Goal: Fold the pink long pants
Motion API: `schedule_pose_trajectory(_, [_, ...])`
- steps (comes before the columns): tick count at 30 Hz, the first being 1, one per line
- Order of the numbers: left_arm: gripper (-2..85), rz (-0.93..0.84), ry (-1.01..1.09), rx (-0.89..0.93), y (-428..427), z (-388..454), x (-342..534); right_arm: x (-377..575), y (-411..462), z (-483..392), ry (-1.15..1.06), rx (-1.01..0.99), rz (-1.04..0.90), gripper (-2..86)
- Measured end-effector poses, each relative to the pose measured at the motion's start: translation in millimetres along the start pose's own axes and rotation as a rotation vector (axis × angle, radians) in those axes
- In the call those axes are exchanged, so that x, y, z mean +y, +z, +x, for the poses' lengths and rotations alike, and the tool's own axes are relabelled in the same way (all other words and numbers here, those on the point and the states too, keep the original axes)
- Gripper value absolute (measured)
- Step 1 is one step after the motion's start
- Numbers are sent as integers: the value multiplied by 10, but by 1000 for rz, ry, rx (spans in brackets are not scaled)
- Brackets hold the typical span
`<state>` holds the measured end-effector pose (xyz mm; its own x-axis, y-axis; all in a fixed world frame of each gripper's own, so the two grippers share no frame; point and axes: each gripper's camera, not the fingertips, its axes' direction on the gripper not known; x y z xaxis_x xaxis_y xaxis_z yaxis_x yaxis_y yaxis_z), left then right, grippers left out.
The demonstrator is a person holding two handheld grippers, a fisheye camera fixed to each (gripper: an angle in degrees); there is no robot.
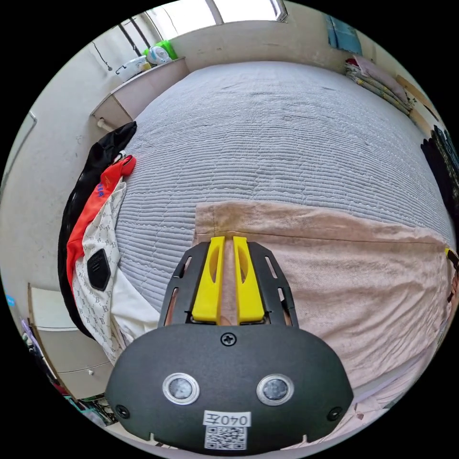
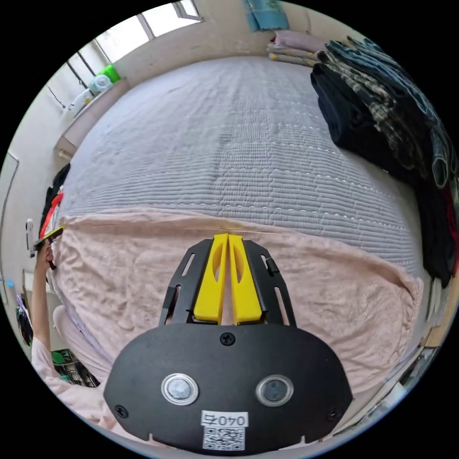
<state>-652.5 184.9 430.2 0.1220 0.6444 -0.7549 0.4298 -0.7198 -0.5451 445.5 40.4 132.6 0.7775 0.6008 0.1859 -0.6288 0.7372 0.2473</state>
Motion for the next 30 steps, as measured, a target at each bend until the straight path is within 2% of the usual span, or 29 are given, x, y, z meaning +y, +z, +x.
schedule_pose_trajectory(6, [-12,-116,85,-120,219,344,-272,19,-69,-213,-131,110,26,-10])
schedule_pose_trajectory(8, [-13,-153,126,-156,240,432,-342,221,-434,-101,-117,127,119,-10])
schedule_pose_trajectory(10, [-11,-87,48,-213,111,418,-344,509,-818,116,-99,157,212,-10])
schedule_pose_trajectory(12, [-9,102,0,-239,-213,539,-222,829,-1160,454,-59,185,257,-10])
schedule_pose_trajectory(13, [-9,139,12,-223,-285,618,-184,1030,-1357,729,-13,196,272,-10])
schedule_pose_trajectory(16, [-9,269,160,-88,-580,1350,7,1446,-1763,1424,145,205,322,-10])
schedule_pose_trajectory(19, [-9,364,407,57,-821,2529,303,1707,-1974,1896,261,191,352,-10])
schedule_pose_trajectory(21, [-9,425,638,188,-994,3600,673,1812,-2014,2054,295,166,365,-10])
schedule_pose_trajectory(24, [-9,460,898,369,-1193,4843,1193,1920,-1993,2191,316,130,365,-10])
schedule_pose_trajectory(27, [-9,501,1081,470,-1330,5827,1654,1956,-1982,2262,313,123,358,-10])
schedule_pose_trajectory(30, [-9,426,1202,578,-1241,6507,1980,1921,-1957,2361,289,101,321,-10])
